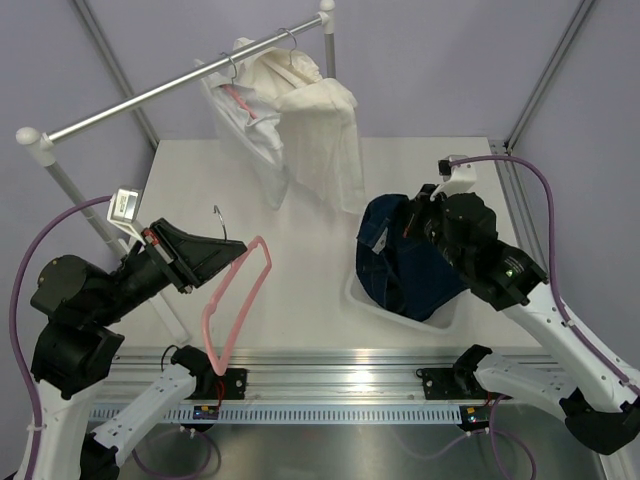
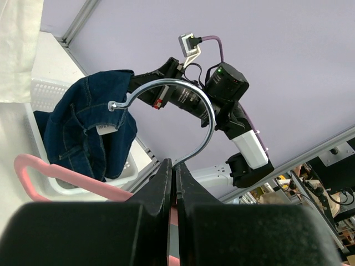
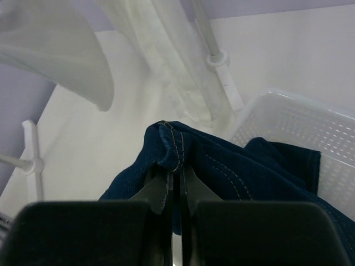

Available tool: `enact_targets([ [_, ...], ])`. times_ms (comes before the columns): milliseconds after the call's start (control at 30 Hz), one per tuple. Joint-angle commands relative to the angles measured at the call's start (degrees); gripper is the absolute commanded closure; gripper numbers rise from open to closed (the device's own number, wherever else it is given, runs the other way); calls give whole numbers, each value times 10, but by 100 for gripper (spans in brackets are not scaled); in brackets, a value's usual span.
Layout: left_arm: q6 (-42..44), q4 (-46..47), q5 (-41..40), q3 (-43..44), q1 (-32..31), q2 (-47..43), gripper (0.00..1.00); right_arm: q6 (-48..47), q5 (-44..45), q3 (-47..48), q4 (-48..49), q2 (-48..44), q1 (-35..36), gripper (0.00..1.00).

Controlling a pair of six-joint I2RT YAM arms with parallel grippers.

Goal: Remove the skirt from the hanger

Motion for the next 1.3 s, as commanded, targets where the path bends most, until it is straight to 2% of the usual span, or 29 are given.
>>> enact_targets([
  [0, 3, 21, 1, 3, 1, -5, 100, 43, 120, -37, -46, 0, -3, 100],
  [167, 8, 18, 4, -3, 1, -4, 100, 115, 177, -113, -115, -45, -34, 100],
  [333, -5, 46, 11, -27, 2, -8, 100, 129, 117, -111, -188, -28, -106, 99],
  [467, -19, 63, 14, -48, 1, -17, 100, 140, 43, -119, -210, 59, -179, 92],
  [533, -20, 64, 15, -60, 1, -20, 100, 137, -30, -117, -197, 104, -192, 87],
  [633, -21, 65, 14, -71, 1, -24, 100, 141, -108, -119, -160, 196, -192, 92],
  [733, -12, 44, 5, -70, 2, -25, 100, 147, -140, -128, -135, 241, -192, 92],
  [833, 15, 17, -9, -67, 1, -21, 100, 135, -104, -115, -161, 248, -190, 72],
  [867, 28, 1, -13, -66, 1, -21, 100, 126, -88, -105, -191, 241, -190, 60],
  [967, 57, -22, -28, -65, 1, -19, 100, 101, -16, -39, -252, 198, -188, 41],
  [1033, 72, -40, -37, -66, 2, -13, 100, 89, 17, 24, -307, 163, -188, 25],
  [1067, 88, -45, -40, -66, 1, -12, 100, 93, 21, 45, -324, 152, -188, 16],
  [1100, 99, -53, -42, -64, 1, -10, 100, 82, -16, 83, -340, 144, -189, 1],
  [1167, 130, -64, -53, -62, 1, -3, 100, 63, -89, 113, -348, 121, -189, 1],
  [1200, 142, -75, -60, -56, 2, -2, 100, 60, -157, 132, -345, 114, -188, 0],
  [1267, 176, -82, -81, -55, 1, 1, 100, 71, -241, 134, -299, 76, -189, 0],
])
